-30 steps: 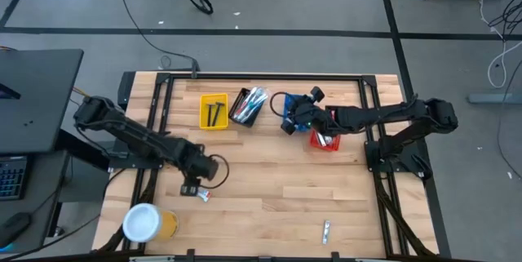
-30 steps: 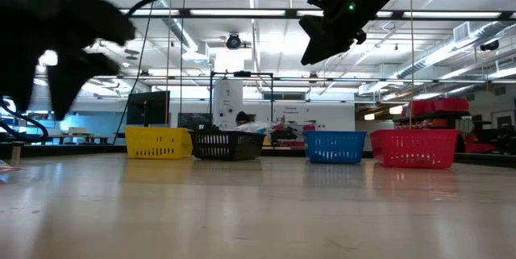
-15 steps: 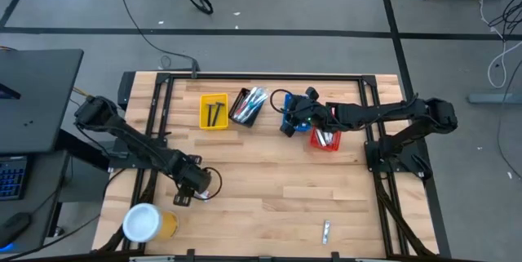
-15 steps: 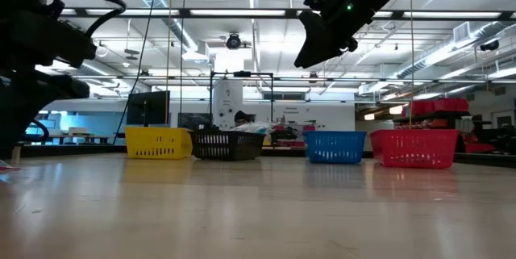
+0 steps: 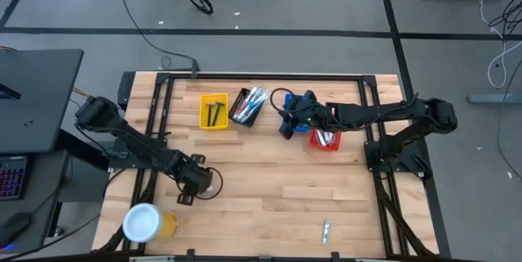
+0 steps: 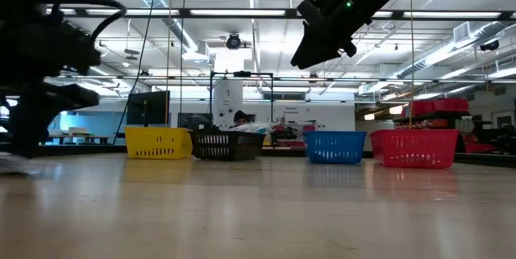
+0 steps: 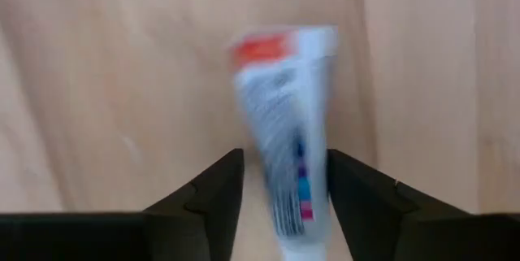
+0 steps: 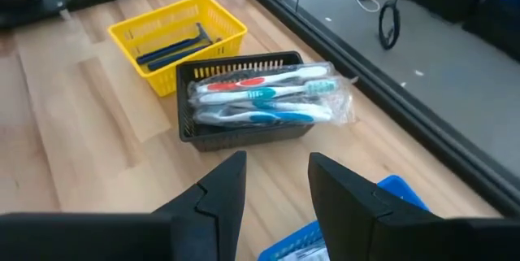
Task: Pick & Place Travel size toiletries
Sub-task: Put the blue toothpaste into the blue bin
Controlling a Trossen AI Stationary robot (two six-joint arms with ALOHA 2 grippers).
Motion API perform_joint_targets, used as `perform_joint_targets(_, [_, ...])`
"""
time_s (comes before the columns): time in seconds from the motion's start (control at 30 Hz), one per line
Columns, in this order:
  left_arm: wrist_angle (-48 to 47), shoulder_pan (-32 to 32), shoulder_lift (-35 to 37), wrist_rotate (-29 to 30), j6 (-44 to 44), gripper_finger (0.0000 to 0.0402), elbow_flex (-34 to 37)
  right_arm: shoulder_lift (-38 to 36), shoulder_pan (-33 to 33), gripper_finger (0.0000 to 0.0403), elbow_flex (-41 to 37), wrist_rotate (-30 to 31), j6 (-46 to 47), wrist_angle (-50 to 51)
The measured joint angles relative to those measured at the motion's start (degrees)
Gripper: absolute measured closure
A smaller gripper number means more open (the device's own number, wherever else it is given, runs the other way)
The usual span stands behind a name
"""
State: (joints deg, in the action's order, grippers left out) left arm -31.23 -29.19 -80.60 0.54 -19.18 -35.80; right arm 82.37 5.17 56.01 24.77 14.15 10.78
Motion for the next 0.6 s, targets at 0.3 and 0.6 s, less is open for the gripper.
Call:
perform_joint_targets(0.3, [4.4,3.5,0.0,1.9,-0.5,0.0308,-0.1,0.1,0.0,0.0258,0.0,-1.4,3.7,0.0])
perform_joint_targets(0.6, [14.2,8.5,0.0,10.0,0.3,0.0344,-0.1,0.4,-0.4,0.0258,0.0,-4.4,4.5,-0.2])
